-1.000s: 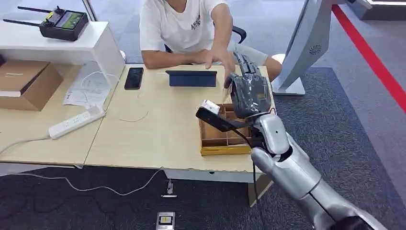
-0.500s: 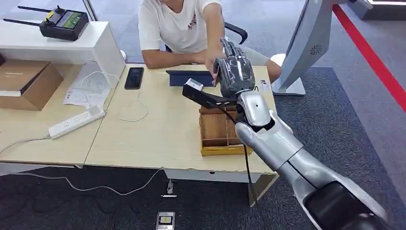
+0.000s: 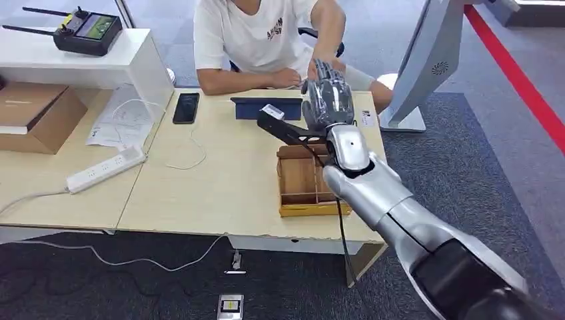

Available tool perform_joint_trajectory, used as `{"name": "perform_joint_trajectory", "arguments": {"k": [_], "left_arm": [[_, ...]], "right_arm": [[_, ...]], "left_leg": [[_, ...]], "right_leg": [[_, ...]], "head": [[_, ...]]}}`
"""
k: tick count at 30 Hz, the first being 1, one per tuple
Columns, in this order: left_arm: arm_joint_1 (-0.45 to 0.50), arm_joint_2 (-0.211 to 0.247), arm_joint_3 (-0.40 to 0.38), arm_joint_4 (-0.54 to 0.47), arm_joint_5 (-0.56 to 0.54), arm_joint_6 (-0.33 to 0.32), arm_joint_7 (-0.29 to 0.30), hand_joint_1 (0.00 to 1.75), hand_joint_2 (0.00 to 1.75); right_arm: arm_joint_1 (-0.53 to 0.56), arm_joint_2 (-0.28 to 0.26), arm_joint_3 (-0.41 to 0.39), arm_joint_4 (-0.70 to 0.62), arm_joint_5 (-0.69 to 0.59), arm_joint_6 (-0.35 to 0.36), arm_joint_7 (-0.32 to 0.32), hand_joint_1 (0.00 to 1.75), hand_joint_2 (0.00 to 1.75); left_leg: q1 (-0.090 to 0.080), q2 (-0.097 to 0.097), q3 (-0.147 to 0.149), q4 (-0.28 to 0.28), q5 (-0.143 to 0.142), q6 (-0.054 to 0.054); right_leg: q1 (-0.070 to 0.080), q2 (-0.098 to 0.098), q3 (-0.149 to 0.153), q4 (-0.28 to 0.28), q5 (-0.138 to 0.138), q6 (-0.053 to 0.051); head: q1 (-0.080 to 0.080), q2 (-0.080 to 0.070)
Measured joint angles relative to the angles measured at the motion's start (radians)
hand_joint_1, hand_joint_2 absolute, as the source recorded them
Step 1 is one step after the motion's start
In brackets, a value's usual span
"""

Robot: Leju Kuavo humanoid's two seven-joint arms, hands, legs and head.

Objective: Pass the card to the sensor for recognition and then transmit it.

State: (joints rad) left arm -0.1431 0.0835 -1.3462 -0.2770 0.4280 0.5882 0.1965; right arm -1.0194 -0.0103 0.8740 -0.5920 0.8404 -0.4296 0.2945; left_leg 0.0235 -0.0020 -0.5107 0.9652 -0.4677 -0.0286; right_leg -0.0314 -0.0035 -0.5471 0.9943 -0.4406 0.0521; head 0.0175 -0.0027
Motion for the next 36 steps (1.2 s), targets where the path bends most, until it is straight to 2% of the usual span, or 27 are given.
{"name": "perform_joint_trajectory", "arguments": {"k": [4,5,12,18,22,26,27,31,36], "left_arm": [[0.001,0.000,0.000,0.000,0.000,0.000,0.002,0.00,0.00],[0.001,0.000,0.000,0.000,0.000,0.000,0.002,0.00,0.00],[0.003,0.000,0.000,0.000,-0.002,-0.001,0.003,0.00,0.00],[0.012,0.000,0.000,0.000,0.014,0.010,-0.004,0.00,0.00],[0.019,0.000,0.000,0.000,0.028,0.019,-0.008,0.00,0.00],[0.022,-0.001,0.002,0.000,0.045,0.023,-0.010,0.00,0.00],[0.022,-0.002,0.003,0.000,0.050,0.026,-0.010,0.00,0.00],[0.029,-0.003,0.005,0.000,0.070,0.034,-0.011,0.00,0.00],[0.037,-0.003,0.014,0.000,0.092,0.037,-0.011,0.00,0.00]], "right_arm": [[-0.005,0.009,0.006,0.024,-0.006,-0.007,-0.006,0.00,1.75],[-0.005,0.011,0.007,0.028,-0.012,-0.008,-0.008,0.00,0.00],[-0.007,0.020,0.008,0.056,-0.048,-0.035,-0.030,0.00,0.00],[-0.005,0.019,-0.004,0.061,-0.163,-0.176,-0.138,0.00,0.00],[-0.003,0.001,-0.027,0.006,-0.223,-0.244,-0.163,0.00,0.00],[0.011,-0.044,-0.064,-0.097,-0.172,-0.262,-0.148,0.00,0.00],[0.027,-0.066,-0.082,-0.144,-0.143,-0.264,-0.140,0.00,1.75],[0.123,-0.142,-0.205,-0.353,0.044,-0.274,-0.144,0.00,1.75],[0.284,-0.224,-0.394,-0.575,0.041,-0.277,-0.186,0.00,1.75]], "left_leg": [[0.000,0.000,0.000,0.000,0.000,0.000],[0.000,0.000,0.000,0.000,0.000,0.000],[0.000,0.000,0.001,0.000,0.000,0.000],[0.000,0.000,0.001,0.000,0.000,0.000],[0.000,0.000,0.001,0.000,0.000,0.000],[0.000,0.001,0.002,0.001,0.000,0.000],[0.000,0.000,0.002,0.001,0.000,0.000],[0.000,0.000,0.004,0.002,0.000,0.001],[0.000,0.001,0.005,0.002,-0.002,0.002]], "right_leg": [[0.000,0.000,0.000,0.000,0.000,0.000],[0.000,0.000,0.000,0.000,0.000,0.000],[0.000,0.000,0.001,0.000,0.001,0.000],[0.000,0.000,0.001,0.000,0.000,0.000],[0.000,0.000,0.000,0.000,0.000,0.000],[0.000,0.000,0.001,0.000,0.001,0.000],[0.000,0.000,0.002,0.000,0.001,0.000],[0.000,0.000,0.003,-0.001,0.000,0.000],[0.000,0.000,0.005,-0.001,0.000,0.001]], "head": [[0.000,0.000],[0.000,0.000],[0.000,0.000],[0.000,0.000],[0.000,0.000],[0.000,0.000],[0.001,0.000],[0.000,0.000],[0.000,0.000]]}}
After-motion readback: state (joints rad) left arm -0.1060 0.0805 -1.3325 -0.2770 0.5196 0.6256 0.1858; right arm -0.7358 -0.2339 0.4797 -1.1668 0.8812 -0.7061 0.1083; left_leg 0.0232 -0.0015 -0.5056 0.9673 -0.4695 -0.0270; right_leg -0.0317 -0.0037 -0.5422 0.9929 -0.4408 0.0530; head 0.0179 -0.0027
